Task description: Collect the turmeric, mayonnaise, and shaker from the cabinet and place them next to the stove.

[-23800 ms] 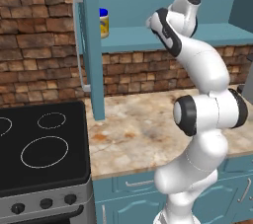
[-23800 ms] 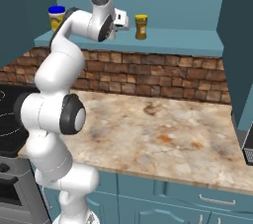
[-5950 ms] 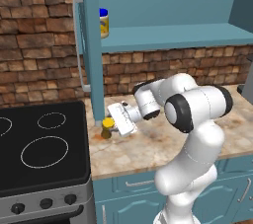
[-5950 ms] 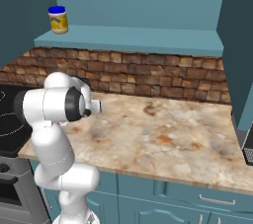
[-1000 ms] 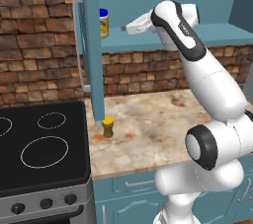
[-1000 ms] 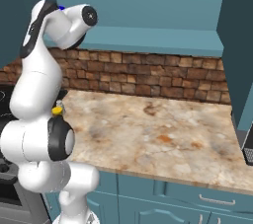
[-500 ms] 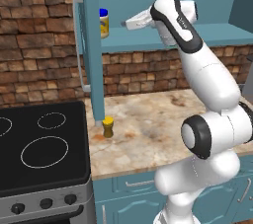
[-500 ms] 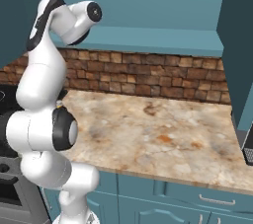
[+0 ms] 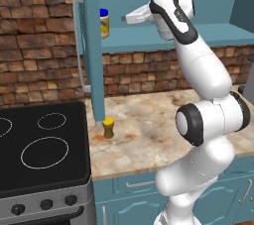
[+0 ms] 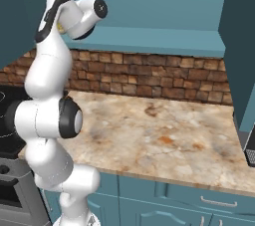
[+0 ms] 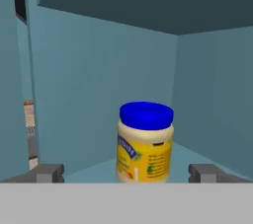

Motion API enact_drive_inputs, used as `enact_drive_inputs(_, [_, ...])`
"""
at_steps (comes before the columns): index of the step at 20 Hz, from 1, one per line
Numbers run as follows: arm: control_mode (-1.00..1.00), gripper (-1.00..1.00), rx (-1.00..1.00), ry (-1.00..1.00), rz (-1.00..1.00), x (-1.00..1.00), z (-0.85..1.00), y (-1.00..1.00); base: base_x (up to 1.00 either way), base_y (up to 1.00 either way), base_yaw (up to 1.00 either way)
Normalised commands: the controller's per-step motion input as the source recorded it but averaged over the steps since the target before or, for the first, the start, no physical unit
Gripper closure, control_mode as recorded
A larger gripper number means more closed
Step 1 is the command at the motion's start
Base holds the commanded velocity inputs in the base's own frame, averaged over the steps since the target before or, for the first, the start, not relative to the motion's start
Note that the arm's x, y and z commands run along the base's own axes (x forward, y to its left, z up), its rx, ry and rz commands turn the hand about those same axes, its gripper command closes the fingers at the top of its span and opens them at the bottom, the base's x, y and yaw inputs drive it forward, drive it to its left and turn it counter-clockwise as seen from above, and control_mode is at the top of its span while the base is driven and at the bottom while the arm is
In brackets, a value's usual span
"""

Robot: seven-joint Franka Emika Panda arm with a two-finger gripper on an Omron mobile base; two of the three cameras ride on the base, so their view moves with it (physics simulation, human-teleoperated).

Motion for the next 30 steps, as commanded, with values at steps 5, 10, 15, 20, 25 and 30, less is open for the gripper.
enact_drive_inputs(5, [-1.00,-1.00,0.02,0.00,0.01,0.34,0.05,0.00,0.00,0.00,0.00])
enact_drive_inputs(10, [-1.00,-1.00,0.04,-0.01,0.02,0.24,0.00,0.00,0.00,0.00,0.00])
enact_drive_inputs(15, [-1.00,-1.00,0.01,-0.01,0.01,0.10,0.10,0.08,0.00,0.00,0.00])
enact_drive_inputs(20, [-1.00,-1.00,0.00,0.00,0.00,0.07,0.01,0.20,0.00,0.00,0.00])
enact_drive_inputs(25, [-1.00,-1.00,0.00,0.00,0.00,0.09,0.00,0.21,0.00,0.00,0.00])
enact_drive_inputs(30, [-1.00,-1.00,0.00,0.00,0.00,0.09,0.00,0.17,0.00,0.00,0.00])
